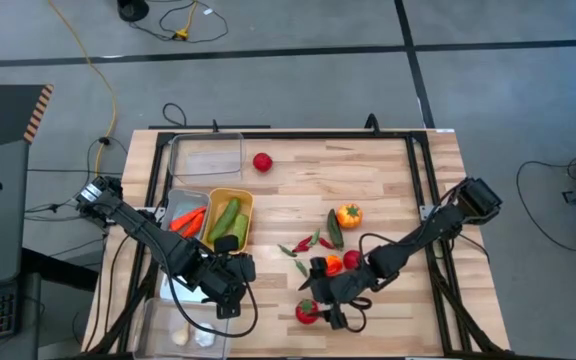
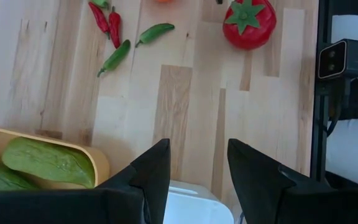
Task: Sort produce into baskets
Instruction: Put the bottom center tomato into the white bin
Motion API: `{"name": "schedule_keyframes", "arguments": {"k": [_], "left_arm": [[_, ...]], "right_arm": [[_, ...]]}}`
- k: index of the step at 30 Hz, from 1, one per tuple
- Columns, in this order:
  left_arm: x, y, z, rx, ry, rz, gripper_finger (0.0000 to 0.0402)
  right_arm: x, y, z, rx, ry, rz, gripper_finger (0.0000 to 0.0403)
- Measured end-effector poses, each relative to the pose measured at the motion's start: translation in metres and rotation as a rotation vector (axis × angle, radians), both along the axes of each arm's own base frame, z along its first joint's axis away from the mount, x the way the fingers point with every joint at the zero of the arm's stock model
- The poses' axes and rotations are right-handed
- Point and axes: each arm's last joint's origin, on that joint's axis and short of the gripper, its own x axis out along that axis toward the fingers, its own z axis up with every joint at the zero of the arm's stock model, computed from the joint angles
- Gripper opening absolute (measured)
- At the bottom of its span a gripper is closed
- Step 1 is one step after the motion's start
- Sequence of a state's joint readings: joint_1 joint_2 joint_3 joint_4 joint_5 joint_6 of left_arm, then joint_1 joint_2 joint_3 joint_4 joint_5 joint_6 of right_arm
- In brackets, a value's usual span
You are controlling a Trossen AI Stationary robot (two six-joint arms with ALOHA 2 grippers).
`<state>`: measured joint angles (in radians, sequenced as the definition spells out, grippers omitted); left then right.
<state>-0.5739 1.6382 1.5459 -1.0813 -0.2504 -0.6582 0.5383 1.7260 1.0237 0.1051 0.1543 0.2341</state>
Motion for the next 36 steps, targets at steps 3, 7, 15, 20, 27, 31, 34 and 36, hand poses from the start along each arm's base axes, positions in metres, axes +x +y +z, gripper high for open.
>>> {"name": "schedule_keyframes", "arguments": {"k": [3, 7, 15, 20, 27, 31, 34, 36], "left_arm": [[0.0, 0.0, 0.0, 0.0, 0.0, 0.0, 0.0147], [0.0, 0.0, 0.0, 0.0, 0.0, 0.0, 0.0147], [0.0, 0.0, 0.0, 0.0, 0.0, 0.0, 0.0147], [0.0, 0.0, 0.0, 0.0, 0.0, 0.0, 0.0147], [0.0, 0.0, 0.0, -0.003, -0.001, 0.006, 0.0147], [0.0, 0.0, 0.0, -0.007, 0.0, 0.014, 0.0147], [0.0, 0.0, 0.0, -0.005, 0.0, 0.009, 0.0147], [0.0, 0.0, 0.0, -0.004, 0.0, 0.007, 0.0147]], "right_arm": [[-0.001, 0.002, 0.0, -0.001, 0.003, 0.005, 0.0357], [0.0, 0.002, -0.004, -0.03, 0.004, 0.02, 0.0357], [0.004, 0.01, -0.035, -0.089, 0.061, 0.051, 0.0357], [0.006, 0.013, -0.048, -0.067, 0.105, 0.08, 0.0356], [0.009, 0.015, -0.056, -0.049, 0.1, 0.074, 0.0356], [0.009, 0.015, -0.057, -0.05, 0.104, 0.072, 0.0355], [0.009, 0.015, -0.056, -0.048, 0.102, 0.073, 0.0345], [0.009, 0.015, -0.056, -0.049, 0.103, 0.073, 0.0332]]}}
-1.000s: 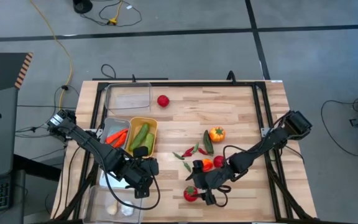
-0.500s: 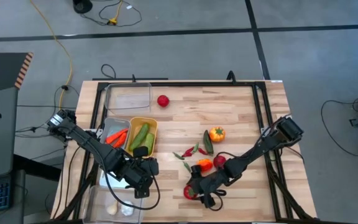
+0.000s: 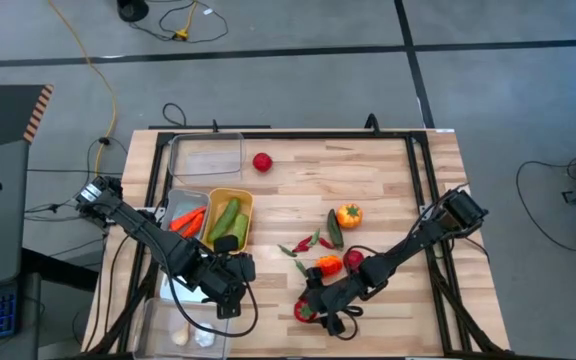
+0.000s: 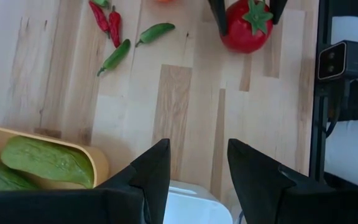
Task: Sort produce into baskets
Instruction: Put the bottom center tomato into the white bin
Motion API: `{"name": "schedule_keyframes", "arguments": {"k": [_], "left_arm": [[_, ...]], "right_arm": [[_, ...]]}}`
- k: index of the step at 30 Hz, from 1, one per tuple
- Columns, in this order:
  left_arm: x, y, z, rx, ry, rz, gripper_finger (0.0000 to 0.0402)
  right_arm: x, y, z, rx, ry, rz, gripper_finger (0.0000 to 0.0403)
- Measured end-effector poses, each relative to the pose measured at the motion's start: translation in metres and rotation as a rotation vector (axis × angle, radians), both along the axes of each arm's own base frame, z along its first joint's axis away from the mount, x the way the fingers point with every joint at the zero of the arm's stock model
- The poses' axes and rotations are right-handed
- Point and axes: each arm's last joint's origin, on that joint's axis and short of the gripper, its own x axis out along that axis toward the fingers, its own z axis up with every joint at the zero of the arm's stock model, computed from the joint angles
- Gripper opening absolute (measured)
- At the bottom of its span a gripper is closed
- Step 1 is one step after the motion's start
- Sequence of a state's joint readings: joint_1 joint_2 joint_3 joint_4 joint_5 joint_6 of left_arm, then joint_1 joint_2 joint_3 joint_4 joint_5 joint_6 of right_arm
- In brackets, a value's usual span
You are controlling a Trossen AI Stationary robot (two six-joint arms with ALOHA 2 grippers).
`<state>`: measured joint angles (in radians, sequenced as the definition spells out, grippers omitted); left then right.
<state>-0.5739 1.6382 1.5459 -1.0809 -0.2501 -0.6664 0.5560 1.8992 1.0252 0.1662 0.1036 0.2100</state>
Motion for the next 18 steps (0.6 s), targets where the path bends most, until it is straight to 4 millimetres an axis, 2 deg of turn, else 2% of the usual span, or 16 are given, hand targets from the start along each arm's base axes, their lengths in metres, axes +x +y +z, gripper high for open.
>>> {"name": "schedule_keyframes", "arguments": {"k": [4, 11, 18], "left_arm": [[0.0, 0.0, 0.0, 0.0, 0.001, -0.004, 0.0147], [0.0, 0.0, 0.001, -0.003, 0.002, -0.011, 0.0147], [-0.013, 0.008, 0.02, -0.019, -0.058, -0.025, 0.0147]], "right_arm": [[0.0, 0.0, 0.0, -0.002, 0.003, 0.0, 0.0312], [0.001, 0.0, 0.001, 0.007, -0.01, -0.003, 0.0309], [0.012, -0.004, 0.009, 0.027, -0.059, -0.019, 0.0309]]}}
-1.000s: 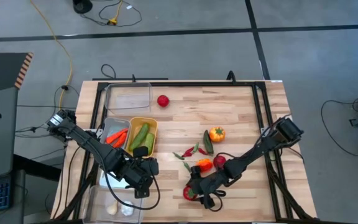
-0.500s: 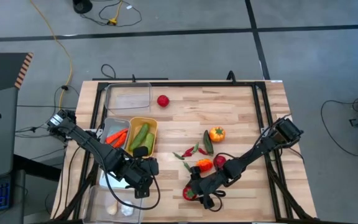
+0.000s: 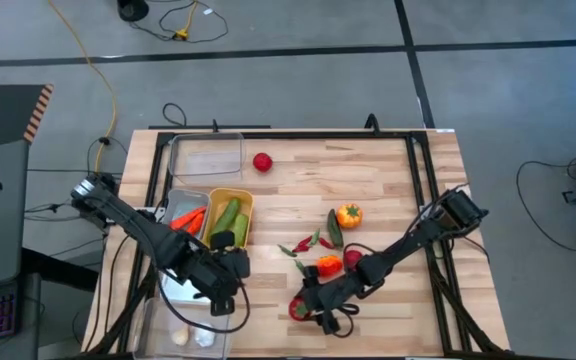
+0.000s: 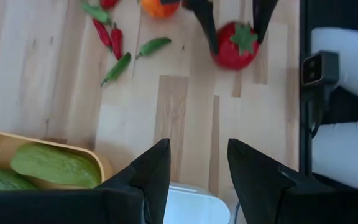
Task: Sort produce into baskets
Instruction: Put the bottom center tomato into the white bin
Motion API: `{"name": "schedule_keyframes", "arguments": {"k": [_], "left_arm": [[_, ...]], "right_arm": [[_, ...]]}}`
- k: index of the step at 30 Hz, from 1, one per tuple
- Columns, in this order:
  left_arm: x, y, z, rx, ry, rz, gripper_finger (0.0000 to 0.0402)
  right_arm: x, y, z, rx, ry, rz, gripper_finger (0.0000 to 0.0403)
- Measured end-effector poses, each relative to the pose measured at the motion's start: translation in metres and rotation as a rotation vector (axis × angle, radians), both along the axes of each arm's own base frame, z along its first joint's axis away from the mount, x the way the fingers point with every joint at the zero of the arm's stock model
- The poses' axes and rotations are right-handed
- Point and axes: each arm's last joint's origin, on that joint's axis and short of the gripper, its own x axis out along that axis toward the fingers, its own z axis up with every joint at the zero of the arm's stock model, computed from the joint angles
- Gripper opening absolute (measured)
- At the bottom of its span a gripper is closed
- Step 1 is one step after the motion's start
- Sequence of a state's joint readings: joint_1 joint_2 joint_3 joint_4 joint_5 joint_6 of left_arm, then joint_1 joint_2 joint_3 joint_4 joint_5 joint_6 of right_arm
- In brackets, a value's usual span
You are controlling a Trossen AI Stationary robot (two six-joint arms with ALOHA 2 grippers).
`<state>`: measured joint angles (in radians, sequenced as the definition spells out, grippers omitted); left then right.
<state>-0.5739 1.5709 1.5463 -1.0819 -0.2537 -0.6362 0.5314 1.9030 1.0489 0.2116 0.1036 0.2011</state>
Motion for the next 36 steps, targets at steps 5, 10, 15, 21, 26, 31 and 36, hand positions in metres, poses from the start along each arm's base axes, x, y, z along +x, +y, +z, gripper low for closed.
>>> {"name": "schedule_keyframes", "arguments": {"k": [5, 10, 15, 21, 26, 31, 36], "left_arm": [[-0.013, 0.01, 0.018, 0.001, -0.07, 0.021, 0.0147], [-0.026, 0.02, 0.034, 0.041, -0.151, 0.033, 0.0147], [-0.036, 0.03, 0.048, 0.119, -0.231, 0.034, 0.0147], [-0.051, 0.043, 0.064, 0.191, -0.323, 0.06, 0.0147], [-0.062, 0.052, 0.074, 0.212, -0.382, 0.104, 0.0147], [-0.064, 0.053, 0.076, 0.217, -0.394, 0.112, 0.0147], [-0.064, 0.053, 0.076, 0.227, -0.391, 0.1, 0.0147]], "right_arm": [[0.019, -0.003, 0.023, -0.031, -0.098, 0.022, 0.031], [0.041, -0.011, 0.054, -0.091, -0.231, 0.012, 0.031], [0.061, -0.029, 0.075, -0.106, -0.341, -0.09, 0.031], [0.09, -0.044, 0.067, -0.067, -0.437, -0.151, 0.031], [0.121, -0.05, 0.058, -0.047, -0.498, -0.188, 0.031], [0.152, -0.048, 0.042, -0.043, -0.515, -0.205, 0.031], [0.173, -0.051, 0.033, -0.024, -0.53, -0.23, 0.0311]]}}
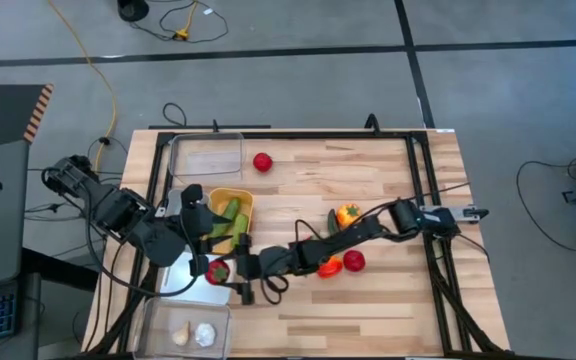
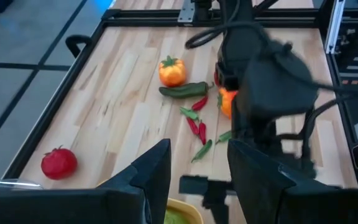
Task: Sort produce into baskets
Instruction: Put the bottom center tomato into the white bin, then put the center tomato into the white bin
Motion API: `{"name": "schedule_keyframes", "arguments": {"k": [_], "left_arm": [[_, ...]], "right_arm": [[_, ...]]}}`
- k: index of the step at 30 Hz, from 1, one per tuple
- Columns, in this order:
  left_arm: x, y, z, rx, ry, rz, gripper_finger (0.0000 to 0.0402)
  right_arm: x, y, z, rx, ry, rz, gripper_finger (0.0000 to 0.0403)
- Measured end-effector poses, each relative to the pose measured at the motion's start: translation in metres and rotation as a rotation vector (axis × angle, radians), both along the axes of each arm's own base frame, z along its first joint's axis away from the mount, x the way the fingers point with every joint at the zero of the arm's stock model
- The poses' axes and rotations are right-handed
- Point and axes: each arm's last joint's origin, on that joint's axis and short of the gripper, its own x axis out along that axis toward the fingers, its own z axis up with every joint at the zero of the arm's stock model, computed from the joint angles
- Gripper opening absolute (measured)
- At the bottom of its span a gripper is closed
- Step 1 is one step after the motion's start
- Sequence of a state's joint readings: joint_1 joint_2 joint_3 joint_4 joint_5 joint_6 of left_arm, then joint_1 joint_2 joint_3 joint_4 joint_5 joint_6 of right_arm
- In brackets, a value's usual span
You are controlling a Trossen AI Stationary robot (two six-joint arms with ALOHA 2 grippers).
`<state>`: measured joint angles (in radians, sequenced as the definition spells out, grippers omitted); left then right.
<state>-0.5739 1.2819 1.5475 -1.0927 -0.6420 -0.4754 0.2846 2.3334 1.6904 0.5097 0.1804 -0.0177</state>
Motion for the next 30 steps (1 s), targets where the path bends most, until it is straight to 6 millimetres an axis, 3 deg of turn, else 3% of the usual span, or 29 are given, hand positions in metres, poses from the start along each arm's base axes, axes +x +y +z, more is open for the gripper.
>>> {"name": "schedule_keyframes", "arguments": {"k": [4, 13, 24, 30], "left_arm": [[0.0, 0.0, 0.0, 0.002, 0.0, -0.001, 0.0147], [0.0, 0.0, 0.0, 0.002, 0.0, 0.0, 0.0147], [0.0, 0.0, 0.0, 0.002, 0.0, 0.0, 0.0147], [0.0, 0.0, 0.0, 0.001, -0.001, 0.0, 0.0147]], "right_arm": [[0.008, -0.002, -0.012, 0.045, 0.019, -0.015, 0.0311], [0.01, -0.004, -0.009, 0.048, 0.014, -0.019, 0.0315], [0.01, -0.003, -0.008, 0.034, 0.009, -0.016, 0.0395], [0.007, -0.003, -0.001, 0.023, 0.035, -0.014, 0.0376]]}}
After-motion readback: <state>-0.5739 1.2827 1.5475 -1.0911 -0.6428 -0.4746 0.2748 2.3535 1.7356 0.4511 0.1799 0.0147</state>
